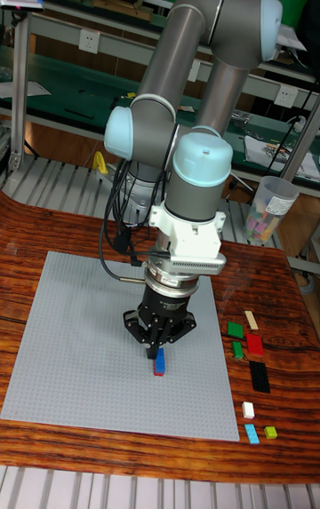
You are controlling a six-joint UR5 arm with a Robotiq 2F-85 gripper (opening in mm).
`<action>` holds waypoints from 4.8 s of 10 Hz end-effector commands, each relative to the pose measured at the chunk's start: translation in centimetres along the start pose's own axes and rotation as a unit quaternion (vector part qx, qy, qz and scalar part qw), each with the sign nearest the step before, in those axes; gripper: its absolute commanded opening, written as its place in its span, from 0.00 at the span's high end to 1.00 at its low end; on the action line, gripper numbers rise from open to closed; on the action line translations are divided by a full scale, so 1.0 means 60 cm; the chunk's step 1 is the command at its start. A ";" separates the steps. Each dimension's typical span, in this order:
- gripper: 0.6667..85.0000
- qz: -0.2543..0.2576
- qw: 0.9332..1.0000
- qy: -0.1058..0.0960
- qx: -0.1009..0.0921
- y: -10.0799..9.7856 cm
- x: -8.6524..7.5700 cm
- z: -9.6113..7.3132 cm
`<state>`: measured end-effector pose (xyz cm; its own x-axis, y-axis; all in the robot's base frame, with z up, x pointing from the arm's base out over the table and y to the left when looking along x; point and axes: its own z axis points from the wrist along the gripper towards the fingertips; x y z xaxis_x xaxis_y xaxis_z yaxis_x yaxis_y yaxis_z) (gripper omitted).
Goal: Build with small Lego blocks
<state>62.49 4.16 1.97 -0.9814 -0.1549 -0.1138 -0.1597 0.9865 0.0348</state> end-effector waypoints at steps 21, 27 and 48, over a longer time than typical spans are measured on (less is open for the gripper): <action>0.99 0.008 1.000 -0.001 -0.008 0.003 0.010 -0.003; 0.99 0.009 1.000 -0.002 -0.007 0.009 0.008 0.001; 0.99 -0.001 1.000 0.012 0.003 0.061 -0.023 -0.028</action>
<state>62.45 6.55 3.79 -0.9801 -0.1790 -0.0854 -0.1807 0.9834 0.0128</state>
